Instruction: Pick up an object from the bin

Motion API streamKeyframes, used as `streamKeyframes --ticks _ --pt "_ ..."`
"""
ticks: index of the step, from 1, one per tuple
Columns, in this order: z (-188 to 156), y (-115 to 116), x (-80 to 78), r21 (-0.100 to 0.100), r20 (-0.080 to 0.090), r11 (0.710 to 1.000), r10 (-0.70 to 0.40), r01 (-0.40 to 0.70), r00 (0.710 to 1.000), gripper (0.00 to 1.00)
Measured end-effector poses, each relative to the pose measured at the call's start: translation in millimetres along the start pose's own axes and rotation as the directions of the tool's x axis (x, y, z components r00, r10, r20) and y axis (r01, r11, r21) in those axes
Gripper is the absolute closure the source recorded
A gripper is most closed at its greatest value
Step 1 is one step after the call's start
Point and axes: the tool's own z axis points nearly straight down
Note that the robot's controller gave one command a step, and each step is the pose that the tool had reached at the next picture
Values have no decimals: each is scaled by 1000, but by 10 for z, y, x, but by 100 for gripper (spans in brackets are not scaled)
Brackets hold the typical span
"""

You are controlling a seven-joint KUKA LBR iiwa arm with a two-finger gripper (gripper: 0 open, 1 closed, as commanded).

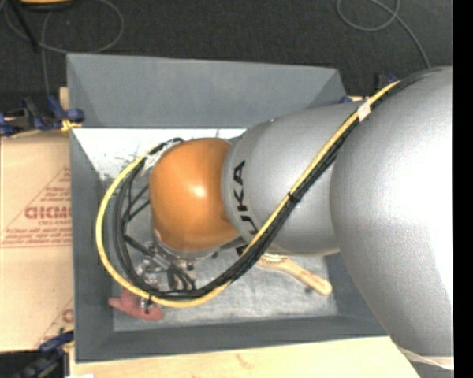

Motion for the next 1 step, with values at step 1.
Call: streamKeyframes --ticks 1 --pt "-871 -57 -9 0 1 1000 9 -9 1000 100"
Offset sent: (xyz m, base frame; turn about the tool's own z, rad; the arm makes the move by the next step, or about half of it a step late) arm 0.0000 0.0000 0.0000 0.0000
